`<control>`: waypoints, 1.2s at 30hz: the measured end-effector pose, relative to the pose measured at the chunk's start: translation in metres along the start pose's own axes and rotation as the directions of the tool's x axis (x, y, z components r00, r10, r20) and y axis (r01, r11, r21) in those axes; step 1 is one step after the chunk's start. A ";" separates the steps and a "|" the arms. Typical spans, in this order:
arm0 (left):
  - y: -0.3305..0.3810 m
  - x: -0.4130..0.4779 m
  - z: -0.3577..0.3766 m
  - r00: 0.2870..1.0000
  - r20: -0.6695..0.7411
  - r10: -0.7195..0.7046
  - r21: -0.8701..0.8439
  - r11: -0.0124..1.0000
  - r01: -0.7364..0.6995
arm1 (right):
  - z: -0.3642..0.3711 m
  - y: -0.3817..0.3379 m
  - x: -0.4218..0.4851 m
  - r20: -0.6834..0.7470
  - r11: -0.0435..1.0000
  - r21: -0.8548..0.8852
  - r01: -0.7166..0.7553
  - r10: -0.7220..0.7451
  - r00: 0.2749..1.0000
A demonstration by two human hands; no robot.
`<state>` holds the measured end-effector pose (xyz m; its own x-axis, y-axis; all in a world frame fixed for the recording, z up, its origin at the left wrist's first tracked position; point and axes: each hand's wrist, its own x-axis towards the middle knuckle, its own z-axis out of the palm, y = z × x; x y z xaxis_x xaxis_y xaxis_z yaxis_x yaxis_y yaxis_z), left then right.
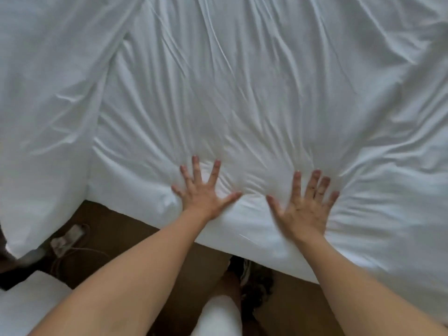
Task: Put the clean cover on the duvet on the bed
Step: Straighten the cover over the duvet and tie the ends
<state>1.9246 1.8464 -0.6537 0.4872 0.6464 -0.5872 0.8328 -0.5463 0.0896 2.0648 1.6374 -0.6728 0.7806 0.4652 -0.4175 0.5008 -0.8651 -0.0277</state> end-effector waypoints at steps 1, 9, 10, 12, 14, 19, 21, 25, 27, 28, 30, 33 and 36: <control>-0.001 -0.007 0.003 1.000 0.020 0.023 0.018 1.000 -0.024 | 0.005 0.001 -0.011 0.004 1.000 -0.003 -0.022 0.022 1.000; -0.058 -0.025 -0.010 0.950 -0.087 0.299 0.395 0.886 -0.242 | 0.039 0.003 -0.089 -0.053 0.997 0.064 0.048 -0.044 0.998; -0.072 -0.016 -0.015 0.967 -0.121 0.224 0.372 0.913 -0.165 | 0.043 -0.002 -0.090 -0.056 0.998 0.070 -0.004 0.008 0.998; -0.092 0.003 -0.014 0.990 -0.129 0.052 0.236 0.972 -0.020 | 0.052 -0.015 -0.089 -0.060 0.984 0.038 -0.175 0.177 0.982; -0.101 0.014 -0.003 0.991 -0.133 0.028 0.211 0.978 0.001 | 0.064 -0.036 -0.089 -0.119 0.936 0.135 -0.324 0.340 0.933; -0.128 0.007 -0.024 0.964 -0.096 0.249 0.135 0.963 -0.235 | 0.068 -0.136 -0.086 0.285 0.363 0.585 -0.725 0.746 0.602; -0.178 0.004 -0.057 0.862 -0.352 0.364 0.157 0.931 -0.329 | 0.057 -0.201 -0.096 0.331 0.305 0.629 -0.715 0.727 0.602; -0.342 0.013 -0.123 0.834 -0.545 -0.089 0.004 0.994 0.108 | 0.003 -0.375 -0.106 0.223 0.479 0.794 -0.375 0.345 0.912; -0.410 0.026 -0.140 0.868 -0.348 -0.353 -0.133 0.936 0.327 | -0.028 -0.460 -0.088 0.355 0.441 0.827 -0.347 0.067 0.932; -0.430 0.029 -0.142 0.885 -0.255 -0.390 -0.180 0.918 0.353 | -0.041 -0.498 -0.079 0.392 0.418 0.841 -0.344 -0.032 0.919; -0.443 0.036 -0.138 0.937 -0.199 -0.288 -0.224 0.944 0.243 | -0.056 -0.562 -0.060 0.378 0.364 0.876 -0.316 -0.111 0.919; -0.425 0.034 -0.130 0.977 -0.211 -0.004 -0.050 0.999 -0.007 | -0.064 -0.618 -0.039 0.360 0.422 0.857 -0.295 -0.080 0.930; -0.410 0.027 -0.132 0.985 -0.090 0.150 -0.038 0.987 -0.154 | -0.053 -0.624 -0.021 0.294 0.582 0.779 -0.232 -0.012 0.956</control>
<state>1.6312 2.1586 -0.6003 0.6286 0.6021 -0.4923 0.7571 -0.6186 0.2101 1.7561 2.1771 -0.5987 0.6297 0.4002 -0.6659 -0.1813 -0.7577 -0.6269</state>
